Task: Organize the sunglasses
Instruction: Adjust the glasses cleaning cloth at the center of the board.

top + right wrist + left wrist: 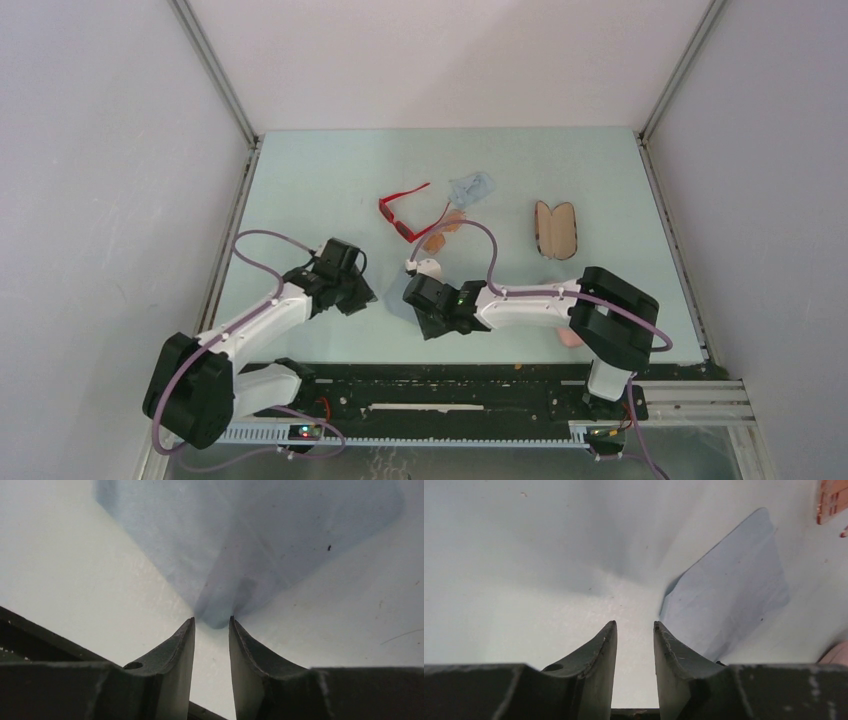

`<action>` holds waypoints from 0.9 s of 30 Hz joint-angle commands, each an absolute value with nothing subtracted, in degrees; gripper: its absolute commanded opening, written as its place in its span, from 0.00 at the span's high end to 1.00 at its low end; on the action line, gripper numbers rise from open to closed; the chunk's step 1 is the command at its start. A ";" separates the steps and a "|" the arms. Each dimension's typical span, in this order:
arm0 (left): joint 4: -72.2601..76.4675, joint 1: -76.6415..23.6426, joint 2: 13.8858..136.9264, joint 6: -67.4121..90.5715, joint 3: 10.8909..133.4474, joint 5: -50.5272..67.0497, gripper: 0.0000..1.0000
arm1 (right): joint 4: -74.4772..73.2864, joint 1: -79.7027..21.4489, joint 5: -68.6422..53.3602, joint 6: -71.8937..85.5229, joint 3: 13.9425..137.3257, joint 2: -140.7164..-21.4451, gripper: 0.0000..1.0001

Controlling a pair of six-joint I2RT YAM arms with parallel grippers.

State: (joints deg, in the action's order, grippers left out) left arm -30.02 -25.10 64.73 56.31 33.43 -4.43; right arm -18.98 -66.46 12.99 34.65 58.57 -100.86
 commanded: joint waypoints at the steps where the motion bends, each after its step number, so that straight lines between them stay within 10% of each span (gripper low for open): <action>1: -31.60 -24.09 64.70 54.50 36.30 -6.09 0.62 | -18.95 -66.89 16.20 33.32 60.21 -103.73 0.61; 10: -30.52 -24.08 66.44 54.22 36.21 -4.64 0.64 | -19.44 -66.89 19.23 34.75 58.71 -102.14 1.00; 22: -31.02 -27.55 64.93 50.64 36.98 -2.81 0.65 | -21.43 -63.28 17.09 33.38 48.06 -93.01 0.99; 27: -31.19 -30.97 67.32 50.58 37.62 -2.77 0.62 | -22.88 -62.26 15.45 32.67 44.27 -86.53 0.66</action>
